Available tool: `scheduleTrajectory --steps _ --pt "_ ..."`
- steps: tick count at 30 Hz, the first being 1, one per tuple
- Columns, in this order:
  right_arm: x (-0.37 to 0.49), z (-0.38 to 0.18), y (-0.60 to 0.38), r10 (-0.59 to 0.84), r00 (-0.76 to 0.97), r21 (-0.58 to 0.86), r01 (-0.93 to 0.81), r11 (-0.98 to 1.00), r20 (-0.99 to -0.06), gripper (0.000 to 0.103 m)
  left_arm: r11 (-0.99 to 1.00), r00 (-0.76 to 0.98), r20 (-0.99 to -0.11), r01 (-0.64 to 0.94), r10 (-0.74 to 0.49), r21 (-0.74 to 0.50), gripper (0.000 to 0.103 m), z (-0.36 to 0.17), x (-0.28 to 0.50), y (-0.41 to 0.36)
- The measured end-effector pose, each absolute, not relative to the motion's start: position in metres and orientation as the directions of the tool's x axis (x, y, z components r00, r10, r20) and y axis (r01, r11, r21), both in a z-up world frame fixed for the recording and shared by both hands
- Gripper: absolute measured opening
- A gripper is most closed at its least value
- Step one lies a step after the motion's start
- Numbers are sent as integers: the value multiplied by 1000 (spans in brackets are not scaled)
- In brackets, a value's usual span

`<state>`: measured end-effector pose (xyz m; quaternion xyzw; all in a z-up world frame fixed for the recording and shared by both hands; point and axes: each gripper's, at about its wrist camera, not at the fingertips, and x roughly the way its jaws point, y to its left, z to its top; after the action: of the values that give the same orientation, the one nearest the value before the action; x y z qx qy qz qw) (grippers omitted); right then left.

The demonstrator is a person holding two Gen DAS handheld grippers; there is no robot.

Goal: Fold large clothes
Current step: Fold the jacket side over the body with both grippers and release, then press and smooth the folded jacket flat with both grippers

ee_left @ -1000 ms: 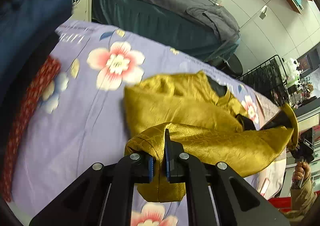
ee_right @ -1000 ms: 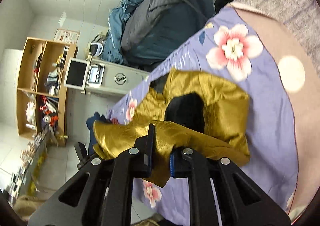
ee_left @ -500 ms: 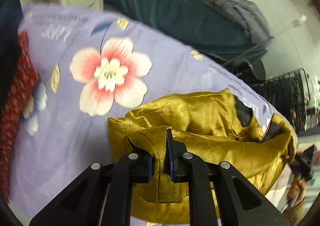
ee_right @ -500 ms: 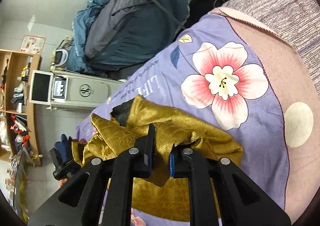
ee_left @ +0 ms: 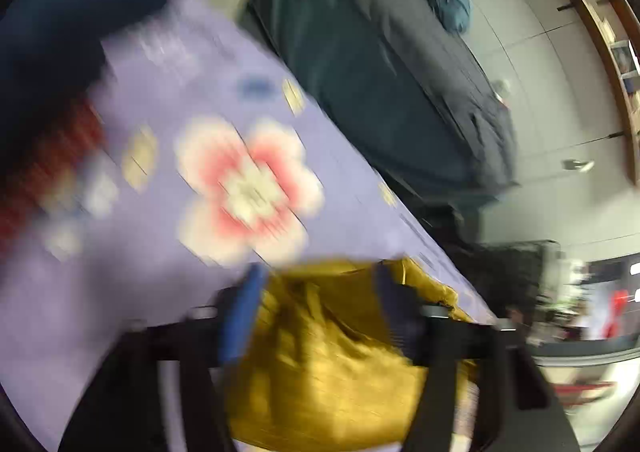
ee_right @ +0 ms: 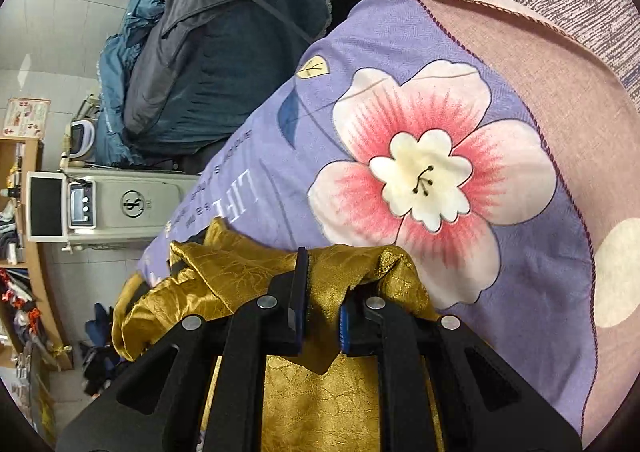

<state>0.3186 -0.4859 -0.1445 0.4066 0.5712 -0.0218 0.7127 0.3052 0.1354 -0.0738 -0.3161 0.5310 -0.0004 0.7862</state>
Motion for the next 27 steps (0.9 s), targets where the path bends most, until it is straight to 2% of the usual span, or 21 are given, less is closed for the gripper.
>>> scheduleTrajectory --steps 1,4,9,10,11,13,16,20,24,27 --pt "320 -147 -487 433 345 553 501 666 -833 13 809 486 -826 -341 -285 -479 79 -60 299 144" --pt "321 -151 -488 438 338 553 512 658 -833 13 837 493 -827 -304 -270 -455 79 -41 292 141" --pt "312 -129 -489 429 416 597 541 592 -802 27 972 469 -877 -137 -108 -192 79 -33 261 61" --pt "305 -119 -491 422 465 627 541 561 -778 41 987 471 -879 -93 -76 -135 81 -35 250 37" --pt "299 -109 -493 406 503 644 542 540 -763 62 994 472 -880 -56 -55 -92 82 -41 240 16" --pt "286 -91 -500 362 569 668 541 511 -738 79 999 469 -882 19 -48 -44 83 -52 222 -18" --pt "279 -61 -499 274 565 595 524 609 -778 80 993 461 -887 114 -17 40 84 -71 195 -66" --pt "267 -15 -427 150 525 319 248 914 -838 80 967 471 -876 155 106 201 86 -93 180 -106" --pt "231 -27 -339 142 451 128 -62 990 -881 80 964 461 -882 179 92 195 87 -99 176 -124" --pt "205 -54 -304 121 401 71 -137 988 -908 80 957 439 -892 198 107 212 89 -110 176 -134"
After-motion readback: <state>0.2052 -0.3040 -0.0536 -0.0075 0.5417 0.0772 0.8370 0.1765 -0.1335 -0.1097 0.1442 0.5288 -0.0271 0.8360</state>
